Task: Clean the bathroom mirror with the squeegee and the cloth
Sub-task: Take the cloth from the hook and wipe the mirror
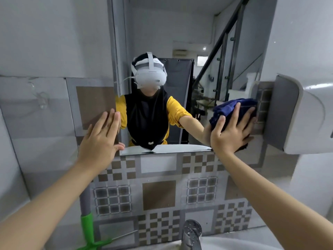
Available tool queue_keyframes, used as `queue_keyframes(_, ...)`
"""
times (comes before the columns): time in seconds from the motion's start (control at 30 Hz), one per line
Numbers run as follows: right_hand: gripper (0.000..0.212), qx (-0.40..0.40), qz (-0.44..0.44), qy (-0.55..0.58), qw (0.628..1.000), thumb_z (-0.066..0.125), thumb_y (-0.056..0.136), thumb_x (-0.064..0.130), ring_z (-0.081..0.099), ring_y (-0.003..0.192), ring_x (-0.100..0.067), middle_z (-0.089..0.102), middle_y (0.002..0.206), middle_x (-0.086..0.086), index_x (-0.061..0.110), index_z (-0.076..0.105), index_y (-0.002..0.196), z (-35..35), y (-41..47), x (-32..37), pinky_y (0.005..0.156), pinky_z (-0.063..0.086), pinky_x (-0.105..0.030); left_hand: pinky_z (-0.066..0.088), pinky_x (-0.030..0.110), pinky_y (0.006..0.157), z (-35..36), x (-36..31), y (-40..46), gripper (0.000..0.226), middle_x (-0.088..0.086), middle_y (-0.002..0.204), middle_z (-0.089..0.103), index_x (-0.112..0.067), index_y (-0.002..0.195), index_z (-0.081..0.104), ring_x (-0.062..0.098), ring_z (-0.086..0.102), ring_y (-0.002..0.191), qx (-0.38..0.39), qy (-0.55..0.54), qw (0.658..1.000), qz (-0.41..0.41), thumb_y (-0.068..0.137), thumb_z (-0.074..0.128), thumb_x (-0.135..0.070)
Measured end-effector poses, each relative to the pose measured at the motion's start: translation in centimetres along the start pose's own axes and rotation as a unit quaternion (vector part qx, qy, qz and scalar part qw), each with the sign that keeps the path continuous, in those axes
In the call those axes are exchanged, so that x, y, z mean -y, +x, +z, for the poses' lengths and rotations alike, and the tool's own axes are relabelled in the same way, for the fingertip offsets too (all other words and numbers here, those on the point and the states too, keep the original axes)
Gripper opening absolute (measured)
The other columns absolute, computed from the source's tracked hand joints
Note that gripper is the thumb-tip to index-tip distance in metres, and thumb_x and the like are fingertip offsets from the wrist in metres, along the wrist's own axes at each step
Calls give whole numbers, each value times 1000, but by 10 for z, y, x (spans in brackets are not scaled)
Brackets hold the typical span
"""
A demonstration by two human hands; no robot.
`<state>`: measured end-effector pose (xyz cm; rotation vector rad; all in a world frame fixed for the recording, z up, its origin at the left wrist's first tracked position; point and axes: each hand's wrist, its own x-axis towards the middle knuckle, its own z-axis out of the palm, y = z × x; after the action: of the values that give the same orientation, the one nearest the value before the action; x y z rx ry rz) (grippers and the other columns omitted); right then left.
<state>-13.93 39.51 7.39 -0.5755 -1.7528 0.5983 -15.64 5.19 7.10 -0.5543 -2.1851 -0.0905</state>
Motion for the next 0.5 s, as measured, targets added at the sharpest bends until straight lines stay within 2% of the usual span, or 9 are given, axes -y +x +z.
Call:
queue_keyframes(0.1, 60, 7, -23, 8, 1000, 27, 92, 54, 13, 145, -34, 12, 161, -6, 35, 21, 149, 11, -31, 21, 104, 18, -72, 33, 56, 101, -2, 0, 0, 102, 9, 152, 20, -9, 147, 13, 27, 17, 141, 5, 1, 1000, -1, 69, 73, -37)
queue_keyframes(0.23, 57, 3, -97, 27, 995, 33, 93, 52, 14, 145, -37, 19, 159, -11, 33, 30, 147, 25, -70, 58, 101, 11, -76, 27, 55, 106, -7, 7, -2, 106, 6, 155, 10, -13, 148, 5, 23, 11, 142, 24, 26, 999, 10, 71, 68, -49)
queue_keyframes(0.33, 55, -1, -171, 24, 985, 41, 93, 50, 14, 145, -36, 24, 158, -11, 34, 35, 145, 36, -96, 86, 101, 11, -76, 19, 59, 108, -12, 18, -5, 113, 4, 156, 3, -13, 148, 1, 21, 5, 143, 42, 53, 998, -6, 67, 69, -54)
queue_keyframes(0.5, 52, 5, -316, 19, 948, 47, 91, 50, 18, 143, -32, 30, 155, -8, 35, 43, 141, 51, -135, 116, 104, 11, -72, 20, 58, 107, -14, 30, -8, 113, 5, 156, 7, -14, 147, 8, 21, 9, 142, 57, 81, 995, 5, 63, 77, -45)
